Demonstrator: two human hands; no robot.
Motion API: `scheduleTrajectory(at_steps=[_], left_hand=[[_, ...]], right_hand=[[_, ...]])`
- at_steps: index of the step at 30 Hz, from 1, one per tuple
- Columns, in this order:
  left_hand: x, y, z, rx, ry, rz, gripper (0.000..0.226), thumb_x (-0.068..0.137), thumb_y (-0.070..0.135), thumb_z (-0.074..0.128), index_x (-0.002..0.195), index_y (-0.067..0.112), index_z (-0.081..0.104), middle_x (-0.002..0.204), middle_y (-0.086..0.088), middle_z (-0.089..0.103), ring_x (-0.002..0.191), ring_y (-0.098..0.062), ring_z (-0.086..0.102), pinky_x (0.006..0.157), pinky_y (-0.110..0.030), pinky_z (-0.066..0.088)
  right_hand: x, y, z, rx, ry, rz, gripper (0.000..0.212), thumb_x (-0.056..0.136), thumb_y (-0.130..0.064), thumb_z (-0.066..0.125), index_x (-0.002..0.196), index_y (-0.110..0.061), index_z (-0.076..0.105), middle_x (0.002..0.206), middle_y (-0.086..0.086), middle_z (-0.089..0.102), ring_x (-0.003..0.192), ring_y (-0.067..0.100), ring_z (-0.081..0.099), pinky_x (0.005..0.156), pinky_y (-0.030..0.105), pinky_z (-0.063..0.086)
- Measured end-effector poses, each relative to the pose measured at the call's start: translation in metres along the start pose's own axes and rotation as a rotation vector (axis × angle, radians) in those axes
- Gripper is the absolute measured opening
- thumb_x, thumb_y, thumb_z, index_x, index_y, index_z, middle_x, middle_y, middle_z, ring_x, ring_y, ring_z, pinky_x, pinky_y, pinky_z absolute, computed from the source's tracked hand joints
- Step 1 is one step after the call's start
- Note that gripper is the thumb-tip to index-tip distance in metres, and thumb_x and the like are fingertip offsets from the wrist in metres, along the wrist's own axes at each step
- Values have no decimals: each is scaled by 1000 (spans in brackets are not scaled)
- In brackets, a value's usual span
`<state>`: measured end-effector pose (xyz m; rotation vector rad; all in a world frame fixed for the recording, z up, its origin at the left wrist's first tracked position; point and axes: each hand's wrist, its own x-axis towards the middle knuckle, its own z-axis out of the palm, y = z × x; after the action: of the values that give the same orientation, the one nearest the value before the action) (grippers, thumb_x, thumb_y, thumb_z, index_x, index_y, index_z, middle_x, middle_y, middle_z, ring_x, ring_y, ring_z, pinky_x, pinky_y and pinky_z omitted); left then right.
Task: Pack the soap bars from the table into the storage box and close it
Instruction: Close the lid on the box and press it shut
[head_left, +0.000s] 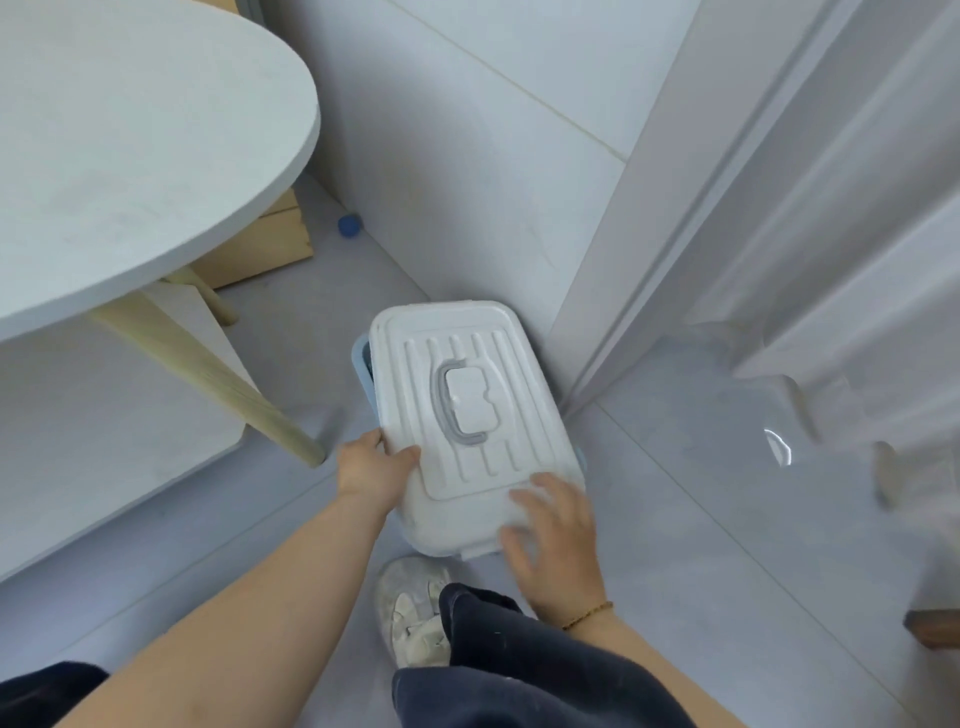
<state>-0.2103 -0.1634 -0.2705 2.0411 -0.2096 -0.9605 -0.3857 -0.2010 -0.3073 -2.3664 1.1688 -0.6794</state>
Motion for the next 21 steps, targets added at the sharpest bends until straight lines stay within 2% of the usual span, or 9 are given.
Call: scheduleTrajectory(at_steps=[2,3,4,5,7,9,11,15,21], left_hand=[[8,-5,2,-10,7,-22,39,88,9,56,126,0,51,133,-13,48,114,-32,53,95,-32,42],[10,-7,3,-22,2,-31,37,89,10,54,125,0,52,129,-15,52,108,-30,54,89,-30,42],[11,-7,5,-36,3,-29,34,90,10,53,122,-1,53,122,-15,56,101,-28,54,86,-30,42],[13,-8,7,-47,3,-35,32,91,11,52,120,-1,54,117,-15,58,98,-27,53,86,-31,43],[15,-7,11,-70,8,-46,33,92,13,49,123,1,51,123,-15,57,106,-30,54,96,-36,44],[16,-6,14,-83,14,-48,36,94,13,46,128,2,47,130,-14,54,117,-32,52,100,-38,42],[17,-7,17,-86,33,-43,36,95,13,43,129,1,45,131,-16,54,118,-33,51,100,-38,42],[15,-12,22,-104,57,-59,32,95,10,42,124,-2,46,120,-19,56,116,-34,52,95,-39,42],[2,-27,31,-146,-21,-113,31,93,8,47,123,1,46,124,-19,55,112,-34,54,100,-49,44]], right_hand=[[-2,2,-9,331,-4,636,42,85,-17,61,123,-6,47,131,14,42,114,21,39,108,37,34],[-3,2,-11,528,-85,867,51,86,-19,62,130,-5,40,136,13,37,116,22,40,109,41,36],[-3,2,-10,684,-205,999,53,87,-22,59,133,-7,36,139,12,36,119,23,41,107,42,37],[-2,-1,-9,810,-344,1057,46,89,-23,55,130,-10,37,139,11,37,121,24,42,104,43,38],[2,-4,0,902,-485,1041,28,91,-23,51,117,-14,41,137,10,42,117,23,45,98,43,42],[5,-3,9,908,-461,1055,36,91,-26,51,121,-9,40,137,13,44,114,23,47,89,39,46],[8,-3,12,916,-428,1104,49,91,-30,50,129,-5,33,135,13,43,120,28,48,85,39,47],[10,-1,10,973,-315,1128,52,92,-26,50,135,-7,28,121,7,43,124,31,47,90,42,47],[11,4,3,1024,-273,1153,41,97,-21,38,136,-8,33,128,10,47,106,22,49,91,47,45]])
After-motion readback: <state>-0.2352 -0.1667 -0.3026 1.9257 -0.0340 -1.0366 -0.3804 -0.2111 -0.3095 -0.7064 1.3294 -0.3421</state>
